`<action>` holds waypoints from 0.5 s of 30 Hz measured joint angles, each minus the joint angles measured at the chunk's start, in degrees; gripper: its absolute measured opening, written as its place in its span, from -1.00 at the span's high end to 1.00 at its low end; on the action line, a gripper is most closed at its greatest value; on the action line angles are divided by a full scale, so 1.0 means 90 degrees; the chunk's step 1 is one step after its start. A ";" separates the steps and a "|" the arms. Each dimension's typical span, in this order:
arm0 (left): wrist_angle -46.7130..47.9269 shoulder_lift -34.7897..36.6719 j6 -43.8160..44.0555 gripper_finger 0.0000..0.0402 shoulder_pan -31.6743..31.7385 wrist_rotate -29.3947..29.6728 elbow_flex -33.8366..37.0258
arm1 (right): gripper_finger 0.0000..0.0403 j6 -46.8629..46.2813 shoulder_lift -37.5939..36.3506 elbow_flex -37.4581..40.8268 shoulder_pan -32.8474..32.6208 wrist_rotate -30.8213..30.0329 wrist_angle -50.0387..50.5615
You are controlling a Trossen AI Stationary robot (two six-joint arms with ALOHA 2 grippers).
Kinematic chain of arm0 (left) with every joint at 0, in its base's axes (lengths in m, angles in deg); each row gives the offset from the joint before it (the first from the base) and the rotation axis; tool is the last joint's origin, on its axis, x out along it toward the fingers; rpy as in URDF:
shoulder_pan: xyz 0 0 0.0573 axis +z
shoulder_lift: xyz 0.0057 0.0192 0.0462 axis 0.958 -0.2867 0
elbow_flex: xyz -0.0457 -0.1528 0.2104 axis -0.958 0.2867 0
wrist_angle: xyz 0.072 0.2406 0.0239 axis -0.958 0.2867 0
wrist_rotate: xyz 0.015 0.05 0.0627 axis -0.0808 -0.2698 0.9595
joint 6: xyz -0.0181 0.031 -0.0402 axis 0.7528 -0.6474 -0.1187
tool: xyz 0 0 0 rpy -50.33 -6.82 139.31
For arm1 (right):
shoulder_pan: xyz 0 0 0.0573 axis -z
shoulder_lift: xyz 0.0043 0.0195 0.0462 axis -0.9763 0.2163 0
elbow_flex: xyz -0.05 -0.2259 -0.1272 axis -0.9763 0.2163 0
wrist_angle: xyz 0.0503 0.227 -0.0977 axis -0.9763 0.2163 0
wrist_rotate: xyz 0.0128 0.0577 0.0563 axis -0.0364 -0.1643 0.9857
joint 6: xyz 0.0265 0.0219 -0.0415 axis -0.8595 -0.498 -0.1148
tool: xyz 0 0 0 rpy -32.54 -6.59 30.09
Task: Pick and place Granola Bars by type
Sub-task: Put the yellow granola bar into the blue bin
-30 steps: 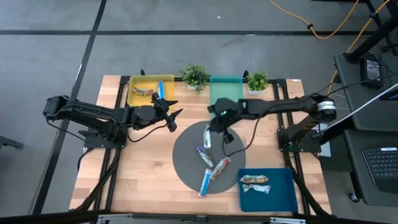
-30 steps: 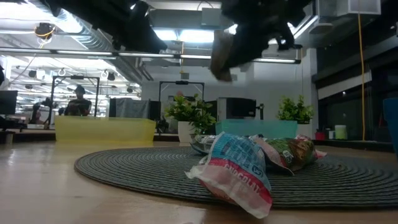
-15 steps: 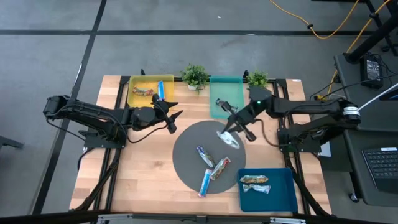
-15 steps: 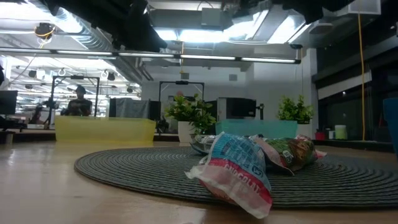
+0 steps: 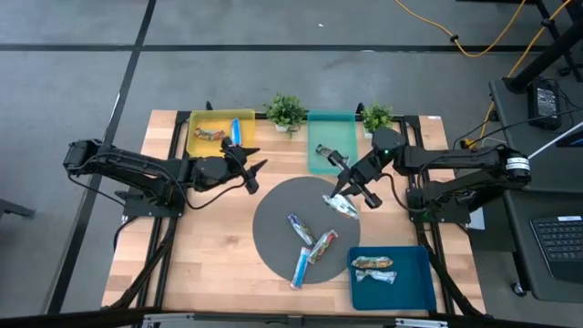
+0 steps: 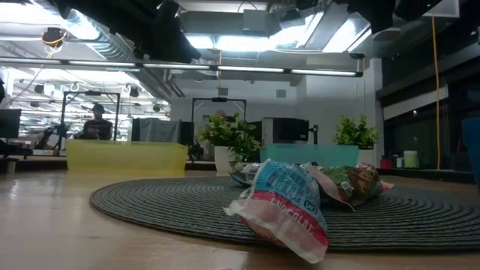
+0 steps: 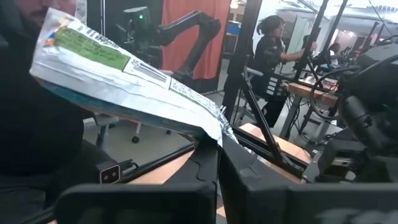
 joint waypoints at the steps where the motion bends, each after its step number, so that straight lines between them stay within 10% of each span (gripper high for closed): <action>1: 0.0000 0.0000 -0.0001 0.02 0.0000 0.0036 0.0000 | 0.97 -0.0006 0.0000 0.0000 0.0000 -0.0002 0.0015; 15: -0.0010 0.0000 -0.0116 0.02 0.0000 0.0092 0.0002 | 0.97 -0.0021 0.0002 0.0000 0.0050 -0.0327 0.0486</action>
